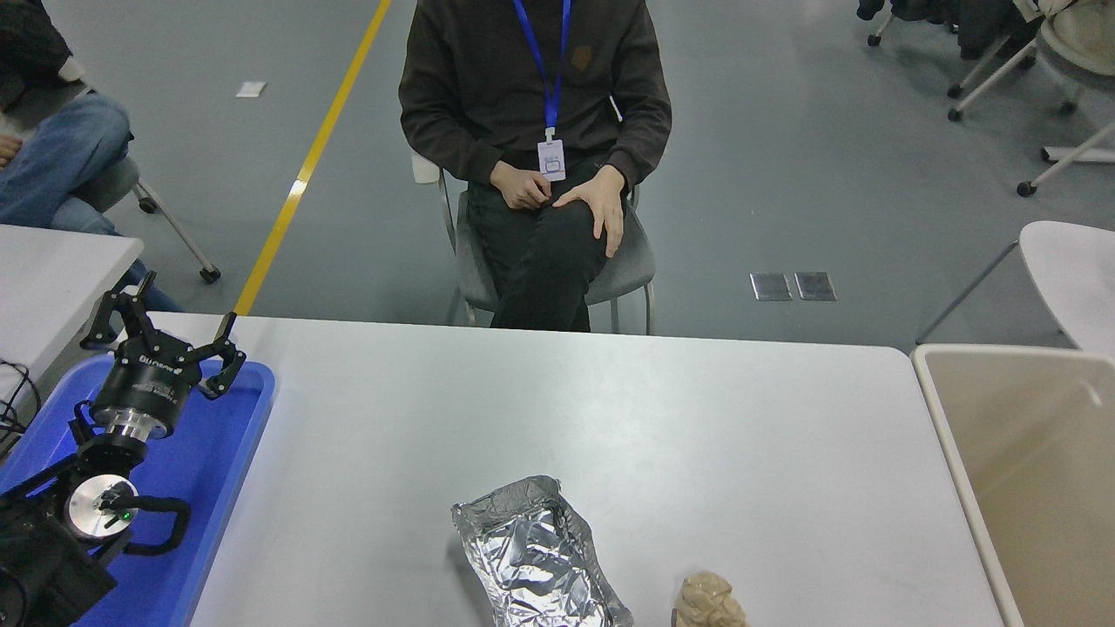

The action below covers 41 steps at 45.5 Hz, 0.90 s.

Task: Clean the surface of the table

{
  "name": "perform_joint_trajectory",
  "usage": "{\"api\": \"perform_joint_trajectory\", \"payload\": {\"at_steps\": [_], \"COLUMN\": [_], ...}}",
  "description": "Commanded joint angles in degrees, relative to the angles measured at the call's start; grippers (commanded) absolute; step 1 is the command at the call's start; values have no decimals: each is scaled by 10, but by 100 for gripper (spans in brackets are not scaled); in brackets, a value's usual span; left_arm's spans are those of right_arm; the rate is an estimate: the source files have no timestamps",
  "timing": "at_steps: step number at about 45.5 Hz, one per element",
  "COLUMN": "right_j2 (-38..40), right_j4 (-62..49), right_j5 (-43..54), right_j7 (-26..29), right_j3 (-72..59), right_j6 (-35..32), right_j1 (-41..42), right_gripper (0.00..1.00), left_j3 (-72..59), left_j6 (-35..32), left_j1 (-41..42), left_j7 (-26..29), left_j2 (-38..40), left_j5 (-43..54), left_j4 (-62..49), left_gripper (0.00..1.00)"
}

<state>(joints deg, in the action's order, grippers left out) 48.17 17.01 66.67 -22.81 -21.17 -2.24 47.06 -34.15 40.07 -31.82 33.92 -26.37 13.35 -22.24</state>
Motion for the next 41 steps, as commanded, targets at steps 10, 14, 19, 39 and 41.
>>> {"api": "perform_joint_trajectory", "payload": {"at_steps": [10,14,19,39,41], "right_j2": [-111,-132,-143,-143,-143], "right_j4": [-123,-142,-161,-176,-177], "right_j5": [-53,-53,-54,-57,-63], "right_j7": [-1,-1,-2,2,4], "right_j3": [-5,-4,-3,5,4], "right_j6": [12,13,13,32,33], "right_j1": [-58,-63,-69,-85,-85], "right_gripper": [0,0,0,0,0], "left_j3": [0,0,0,0,0], "left_j6": [0,0,0,0,0], "left_j1": [0,0,0,0,0], "left_j7": [0,0,0,0,0], "left_j2": [0,0,0,0,0], "left_j5": [0,0,0,0,0], "left_j4": [0,0,0,0,0], "left_gripper": [100,100,100,100,100]}}
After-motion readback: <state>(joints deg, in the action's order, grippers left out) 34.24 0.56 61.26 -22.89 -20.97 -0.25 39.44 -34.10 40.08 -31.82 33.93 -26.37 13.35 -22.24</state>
